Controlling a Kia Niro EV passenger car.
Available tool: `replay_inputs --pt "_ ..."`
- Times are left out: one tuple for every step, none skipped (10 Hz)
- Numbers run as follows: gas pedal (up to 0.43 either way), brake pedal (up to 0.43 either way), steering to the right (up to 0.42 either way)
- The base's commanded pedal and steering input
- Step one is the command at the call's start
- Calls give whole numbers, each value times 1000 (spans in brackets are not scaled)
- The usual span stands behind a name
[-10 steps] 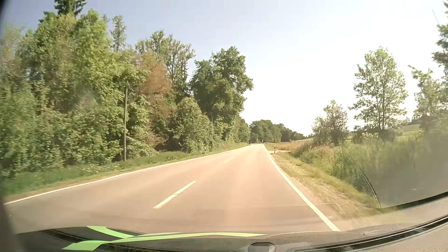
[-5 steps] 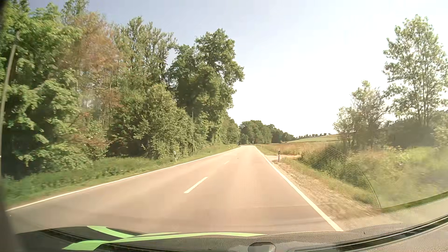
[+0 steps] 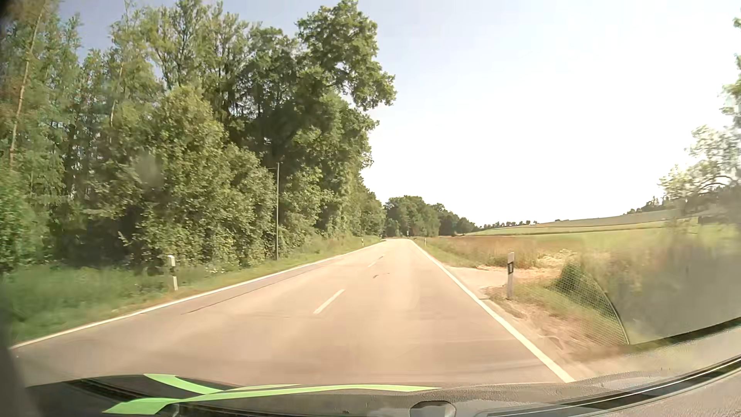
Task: Follow the waypoints while adhering to traffic rules and regulations
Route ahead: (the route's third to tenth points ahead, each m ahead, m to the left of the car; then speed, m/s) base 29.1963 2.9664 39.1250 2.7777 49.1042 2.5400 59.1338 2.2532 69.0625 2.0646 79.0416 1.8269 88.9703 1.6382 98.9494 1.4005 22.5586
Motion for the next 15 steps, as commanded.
replay_inputs --pt "331 0 8" --pt "331 0 6" --pt "280 0 4" --pt "228 0 2" --pt "240 0 2" --pt "260 0 2" --pt "268 0 3" --pt "268 0 3" --pt "268 0 2" --pt "280 0 2" --pt "280 0 1" --pt "287 0 1" --pt "331 0 1" --pt "331 0 1" --pt "339 0 1"
